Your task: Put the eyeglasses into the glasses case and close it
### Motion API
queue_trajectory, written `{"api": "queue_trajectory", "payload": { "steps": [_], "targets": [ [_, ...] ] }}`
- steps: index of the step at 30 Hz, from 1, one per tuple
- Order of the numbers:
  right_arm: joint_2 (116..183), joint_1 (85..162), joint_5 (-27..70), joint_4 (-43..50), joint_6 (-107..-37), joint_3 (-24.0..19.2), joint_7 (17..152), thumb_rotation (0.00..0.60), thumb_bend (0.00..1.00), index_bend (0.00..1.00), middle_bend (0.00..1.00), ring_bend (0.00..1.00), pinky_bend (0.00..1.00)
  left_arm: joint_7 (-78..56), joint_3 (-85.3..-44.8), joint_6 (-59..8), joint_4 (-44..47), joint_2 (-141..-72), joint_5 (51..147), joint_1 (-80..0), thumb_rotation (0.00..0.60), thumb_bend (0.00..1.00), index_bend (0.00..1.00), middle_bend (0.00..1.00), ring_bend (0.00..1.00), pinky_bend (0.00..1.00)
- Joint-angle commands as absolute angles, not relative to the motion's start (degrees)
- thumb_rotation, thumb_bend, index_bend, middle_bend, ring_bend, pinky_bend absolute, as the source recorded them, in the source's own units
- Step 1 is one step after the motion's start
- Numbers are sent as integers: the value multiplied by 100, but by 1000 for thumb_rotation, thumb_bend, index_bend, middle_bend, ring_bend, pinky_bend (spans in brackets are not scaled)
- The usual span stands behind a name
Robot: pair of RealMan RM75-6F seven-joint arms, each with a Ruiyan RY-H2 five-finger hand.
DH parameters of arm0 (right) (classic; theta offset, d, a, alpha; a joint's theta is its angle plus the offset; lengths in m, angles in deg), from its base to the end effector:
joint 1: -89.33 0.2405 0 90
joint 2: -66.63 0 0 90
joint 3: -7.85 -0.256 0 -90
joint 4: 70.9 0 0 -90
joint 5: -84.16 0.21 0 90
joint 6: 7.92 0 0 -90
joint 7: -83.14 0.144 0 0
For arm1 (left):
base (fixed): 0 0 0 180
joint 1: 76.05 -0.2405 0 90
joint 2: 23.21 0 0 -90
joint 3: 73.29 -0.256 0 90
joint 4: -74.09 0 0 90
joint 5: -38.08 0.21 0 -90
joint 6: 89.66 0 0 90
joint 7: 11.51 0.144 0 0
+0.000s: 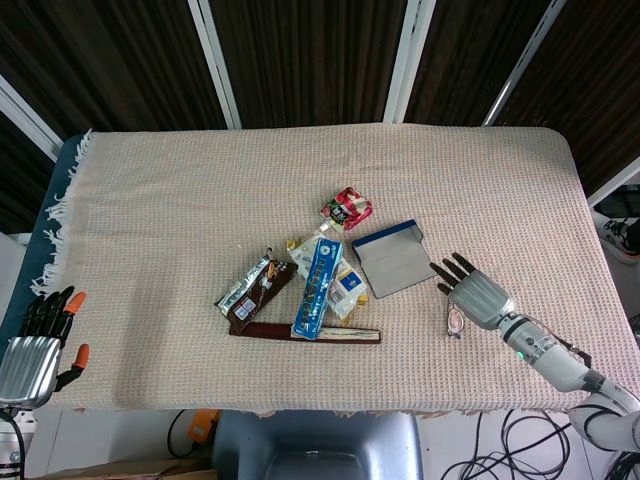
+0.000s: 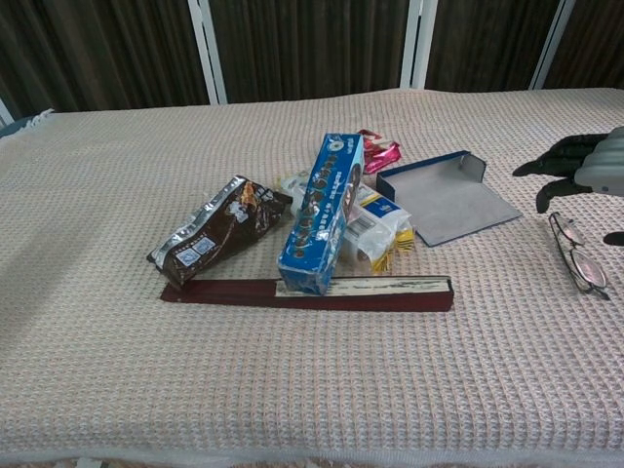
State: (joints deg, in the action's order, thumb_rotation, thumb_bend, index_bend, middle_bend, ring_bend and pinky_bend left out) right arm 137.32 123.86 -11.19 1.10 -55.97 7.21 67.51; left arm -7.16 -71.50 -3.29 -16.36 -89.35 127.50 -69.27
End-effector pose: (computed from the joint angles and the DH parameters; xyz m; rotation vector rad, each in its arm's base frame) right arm -0.2828 -0.3280 0.0767 2.1698 -0.3360 0.3653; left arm -0.3006 0.1873 0.1478 -1.4733 -0.7953 -0.9100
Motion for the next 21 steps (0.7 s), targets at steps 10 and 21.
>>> {"api": "queue_trajectory", "payload": {
  "steps": [10,21],
  "targets": [
    [13994,12599,-790,-94,-5267,792,6656,600,443,392,0,0,0,-798,-7133,-286,-1620,-8920,12737,-6946,600,442,0,0,0,19],
    [14054,12628,-562,-316,-5136,909,6871,600,443,393,0,0,0,-795,-7147,-223,-1619,-8927,12790,-6971,600,441,0,0,0,19]
  ]
}}
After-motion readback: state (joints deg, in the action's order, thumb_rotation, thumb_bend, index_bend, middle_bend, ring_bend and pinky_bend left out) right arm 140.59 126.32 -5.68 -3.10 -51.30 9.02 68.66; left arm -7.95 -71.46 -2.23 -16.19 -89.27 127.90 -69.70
